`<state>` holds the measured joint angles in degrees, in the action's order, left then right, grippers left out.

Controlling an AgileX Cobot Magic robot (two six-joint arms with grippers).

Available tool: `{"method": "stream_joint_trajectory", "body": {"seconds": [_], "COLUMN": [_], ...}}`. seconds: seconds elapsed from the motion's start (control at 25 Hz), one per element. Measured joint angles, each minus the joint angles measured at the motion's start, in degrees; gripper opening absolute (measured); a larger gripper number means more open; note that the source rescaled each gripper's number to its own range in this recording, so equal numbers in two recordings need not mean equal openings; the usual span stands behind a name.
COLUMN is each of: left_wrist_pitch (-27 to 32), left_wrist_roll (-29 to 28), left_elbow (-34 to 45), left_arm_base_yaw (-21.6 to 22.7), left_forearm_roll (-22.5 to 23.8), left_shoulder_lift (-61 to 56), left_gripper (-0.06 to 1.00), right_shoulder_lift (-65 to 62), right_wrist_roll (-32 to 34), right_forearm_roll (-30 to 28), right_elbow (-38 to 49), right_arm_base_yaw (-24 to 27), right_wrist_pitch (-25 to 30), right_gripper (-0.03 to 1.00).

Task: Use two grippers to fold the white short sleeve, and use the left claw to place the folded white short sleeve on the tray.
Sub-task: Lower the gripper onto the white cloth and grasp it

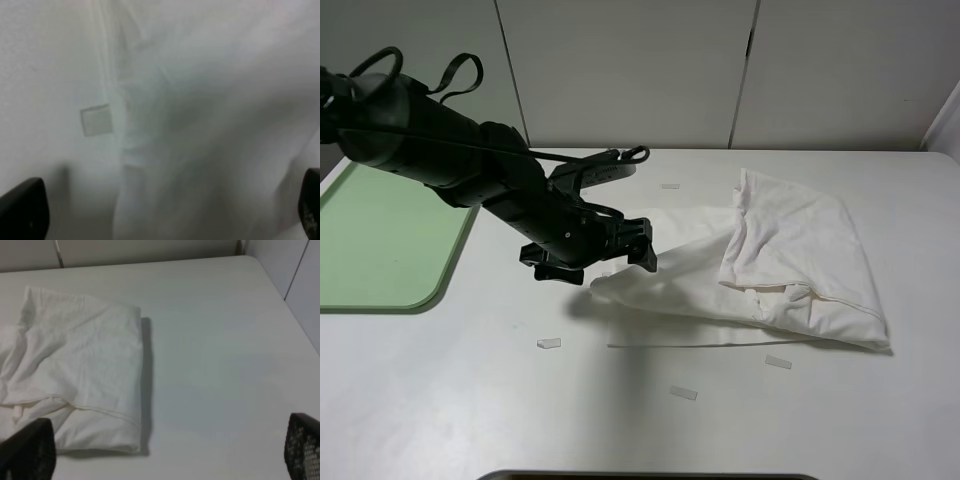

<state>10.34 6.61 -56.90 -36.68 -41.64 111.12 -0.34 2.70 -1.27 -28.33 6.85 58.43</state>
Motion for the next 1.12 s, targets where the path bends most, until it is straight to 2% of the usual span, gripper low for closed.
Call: {"method": "stream_joint_trajectory", "body": {"seconds": [0.44, 0.72, 0.96, 1.12], "left_wrist_pitch": [-1.33, -6.0, -3.25, -3.5], "left_wrist_roll": [-5.6, -7.04, -7.36, -7.36], "left_elbow": [-3.72, -4.03, -4.03, -4.03], "left_arm_base_yaw": [-4.21, -5.03, -5.21, -5.21], "left_forearm_roll": [0.0, -0.21, -0.21, -0.21], "left_shoulder_lift": [4.91, 5.04, 5.04, 5.04], "left_gripper": [1.0, 1.0, 1.0, 1.0], "right_shoulder_lift": [0.0, 0.0, 0.0, 0.0], "right_wrist_roll": [0.0, 0.0, 0.0, 0.0], "right_forearm_roll": [0.0, 0.0, 0.0, 0.0], "right_elbow": [0.0, 0.0, 0.0, 0.0], "right_arm_base_yaw": [0.0, 0.0, 0.0, 0.0], "right_wrist_pitch": [0.0, 0.0, 0.0, 0.0], "right_gripper": [1.0, 1.0, 1.0, 1.0]}}
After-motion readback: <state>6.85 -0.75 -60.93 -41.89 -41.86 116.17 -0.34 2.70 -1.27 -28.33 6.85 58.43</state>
